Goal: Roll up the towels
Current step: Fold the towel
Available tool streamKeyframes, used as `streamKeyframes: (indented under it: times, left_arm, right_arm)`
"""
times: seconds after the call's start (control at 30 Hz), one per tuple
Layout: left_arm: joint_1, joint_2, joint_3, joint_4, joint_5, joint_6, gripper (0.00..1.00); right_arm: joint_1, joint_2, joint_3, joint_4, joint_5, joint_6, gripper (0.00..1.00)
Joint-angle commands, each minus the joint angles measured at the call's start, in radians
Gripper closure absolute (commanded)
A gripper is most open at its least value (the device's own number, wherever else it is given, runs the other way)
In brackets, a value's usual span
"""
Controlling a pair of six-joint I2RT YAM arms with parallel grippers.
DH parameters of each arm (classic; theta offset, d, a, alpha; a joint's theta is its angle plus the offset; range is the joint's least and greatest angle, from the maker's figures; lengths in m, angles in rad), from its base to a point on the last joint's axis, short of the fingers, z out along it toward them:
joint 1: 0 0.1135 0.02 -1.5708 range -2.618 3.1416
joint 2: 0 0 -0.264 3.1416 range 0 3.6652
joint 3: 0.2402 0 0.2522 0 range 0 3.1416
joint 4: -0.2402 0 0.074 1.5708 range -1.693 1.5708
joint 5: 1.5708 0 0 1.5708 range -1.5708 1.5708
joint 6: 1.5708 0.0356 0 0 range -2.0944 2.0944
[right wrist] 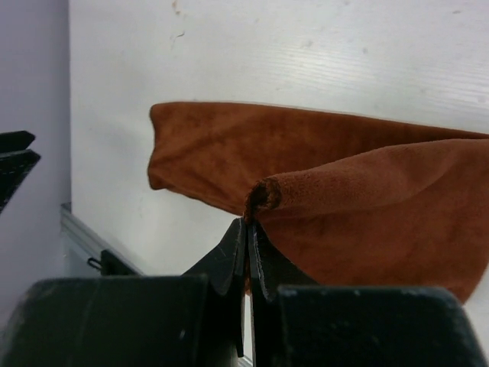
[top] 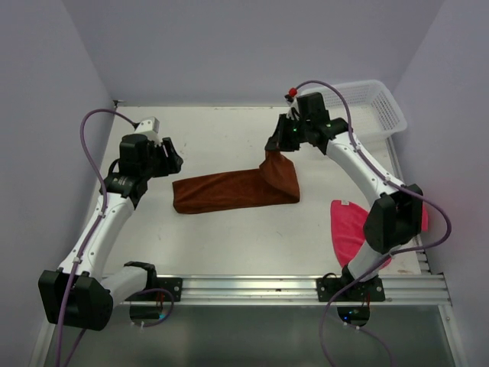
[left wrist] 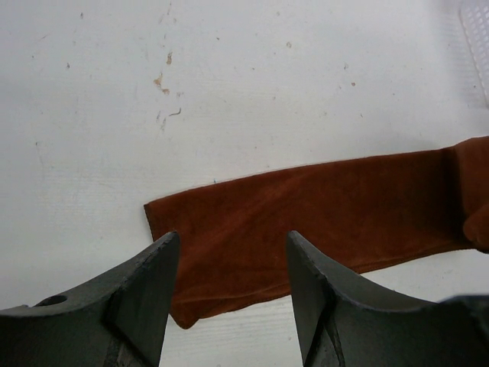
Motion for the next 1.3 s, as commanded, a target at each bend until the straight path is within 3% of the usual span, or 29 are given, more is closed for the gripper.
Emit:
streamKeyframes:
  times: [0.0,0.53,1.27]
  left_arm:
    - [0.006,-0.023,-0.007,0.023,0.001,0.006,0.38]
    - [0.006,-0.035,-0.008,0.023,-0.016,0.003,0.38]
    - [0.006,-0.043,-0.01,0.026,-0.008,0.0,0.38]
  right_arm:
    - [0.047,0.047,0.084,0.123,-0.107,0.102,1.0]
    - [0.265,0.243,0.32,0.082,-0.177,0.116,1.0]
    - [0.362,0.502,0.541,0.111,-0.232,0.179,1.0]
